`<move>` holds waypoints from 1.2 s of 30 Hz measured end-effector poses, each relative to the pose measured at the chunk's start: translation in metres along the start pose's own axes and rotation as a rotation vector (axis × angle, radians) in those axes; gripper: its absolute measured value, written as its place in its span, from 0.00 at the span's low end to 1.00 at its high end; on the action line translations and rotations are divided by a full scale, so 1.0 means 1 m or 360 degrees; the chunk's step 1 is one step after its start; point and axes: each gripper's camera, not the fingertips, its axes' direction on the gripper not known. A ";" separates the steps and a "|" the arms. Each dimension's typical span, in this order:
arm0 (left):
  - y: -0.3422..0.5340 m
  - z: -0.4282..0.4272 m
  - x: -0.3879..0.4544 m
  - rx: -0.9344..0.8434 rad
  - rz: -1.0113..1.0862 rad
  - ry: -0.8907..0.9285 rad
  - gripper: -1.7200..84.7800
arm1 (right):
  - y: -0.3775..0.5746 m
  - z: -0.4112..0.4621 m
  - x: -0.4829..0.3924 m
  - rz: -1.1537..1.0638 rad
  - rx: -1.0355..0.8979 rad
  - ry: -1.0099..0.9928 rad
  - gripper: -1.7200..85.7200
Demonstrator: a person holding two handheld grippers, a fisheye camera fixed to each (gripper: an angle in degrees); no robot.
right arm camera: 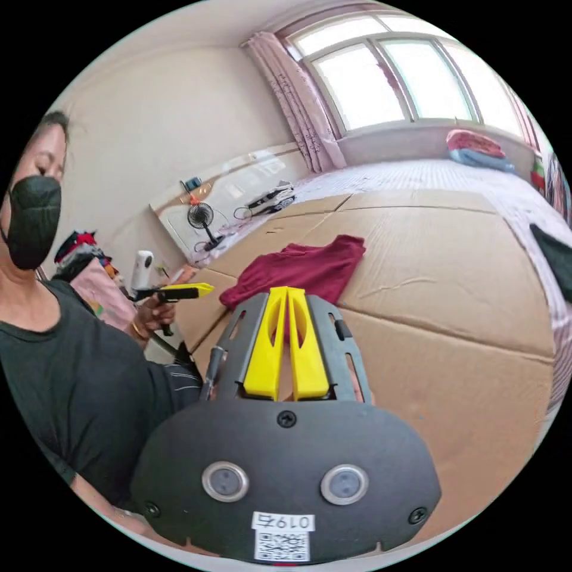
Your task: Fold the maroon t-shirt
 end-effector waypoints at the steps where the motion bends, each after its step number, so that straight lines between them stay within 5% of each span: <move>1: 0.002 0.001 0.004 -0.0003 0.0043 -0.0036 0.09 | 0.002 -0.010 0.015 0.0060 0.0012 -0.0008 0.02; 6: 0.016 0.013 0.012 -0.0070 0.0154 -0.0331 0.11 | 0.000 -0.039 0.072 0.0254 -0.0073 -0.0004 0.05; 11: 0.024 0.017 -0.023 -0.0118 -0.0094 -0.0026 0.10 | -0.007 -0.059 0.136 0.0479 -0.0067 -0.0199 0.05; 16: 0.033 0.007 -0.046 -0.0133 -0.0207 -0.0072 0.10 | -0.024 -0.064 0.172 0.0492 -0.0095 -0.0452 0.13; 21: 0.043 0.001 -0.067 -0.0132 -0.0279 0.0113 0.09 | -0.048 -0.069 0.185 0.0387 -0.0269 -0.0237 0.12; 36: 0.036 -0.018 -0.122 -0.0089 -0.0352 0.0318 0.04 | -0.111 -0.052 0.245 0.0391 -0.0529 -0.0448 0.13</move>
